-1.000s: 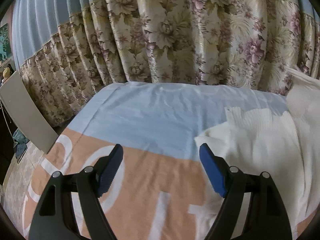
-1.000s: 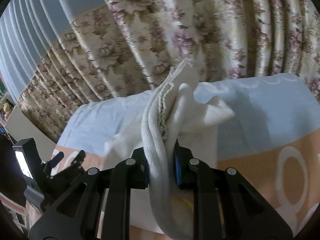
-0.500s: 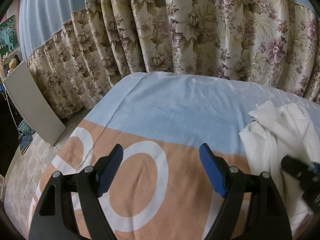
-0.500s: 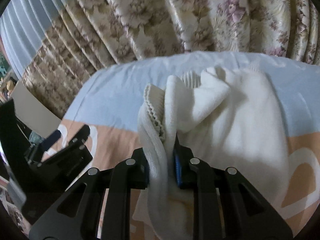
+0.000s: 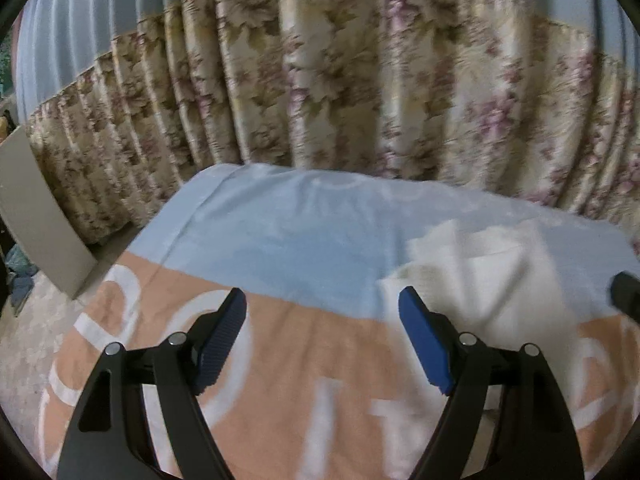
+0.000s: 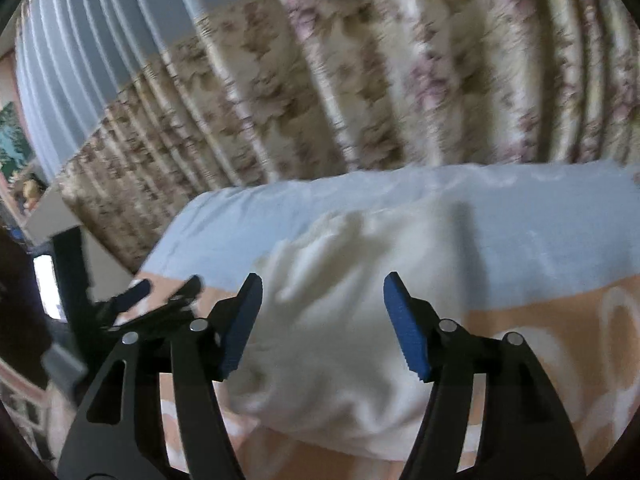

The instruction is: Fold small clothes

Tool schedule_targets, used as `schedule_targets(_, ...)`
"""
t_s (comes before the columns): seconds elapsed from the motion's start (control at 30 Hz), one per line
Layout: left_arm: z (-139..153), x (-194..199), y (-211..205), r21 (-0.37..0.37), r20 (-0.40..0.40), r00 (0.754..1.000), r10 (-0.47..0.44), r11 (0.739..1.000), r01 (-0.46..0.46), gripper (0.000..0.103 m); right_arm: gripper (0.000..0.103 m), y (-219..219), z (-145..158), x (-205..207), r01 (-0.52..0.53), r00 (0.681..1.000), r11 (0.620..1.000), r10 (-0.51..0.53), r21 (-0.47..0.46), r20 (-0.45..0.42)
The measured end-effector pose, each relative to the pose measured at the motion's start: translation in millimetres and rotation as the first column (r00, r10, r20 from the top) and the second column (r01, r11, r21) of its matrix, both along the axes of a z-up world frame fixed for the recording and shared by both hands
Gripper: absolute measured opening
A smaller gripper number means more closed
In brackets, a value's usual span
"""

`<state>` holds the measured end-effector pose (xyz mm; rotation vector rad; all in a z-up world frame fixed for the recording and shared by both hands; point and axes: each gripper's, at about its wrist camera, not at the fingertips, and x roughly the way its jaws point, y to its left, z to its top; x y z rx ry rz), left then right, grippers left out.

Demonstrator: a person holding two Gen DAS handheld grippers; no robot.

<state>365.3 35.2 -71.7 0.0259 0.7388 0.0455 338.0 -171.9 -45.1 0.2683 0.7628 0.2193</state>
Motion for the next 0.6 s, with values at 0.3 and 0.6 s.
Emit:
schedule_targets(0.3, -31.1, -18.9, -78.5, 0.062, -0.107, 0.985, -0.133, 0.988, 0.14, 0.08, 0.064, -62.7, -16.8, -13.7, 0.094, 0.994, 0.995, -0.093, 0.02, -0.051)
schedule_targets(0.6, -70.2, -42.7, -38.6, -0.027, -0.149, 0.98, -0.129, 0.992, 0.126, 0.051, 0.066, -77.1, -25.1, -30.0, 0.095, 0.993, 0.995, -0.093, 0.023, -0.07)
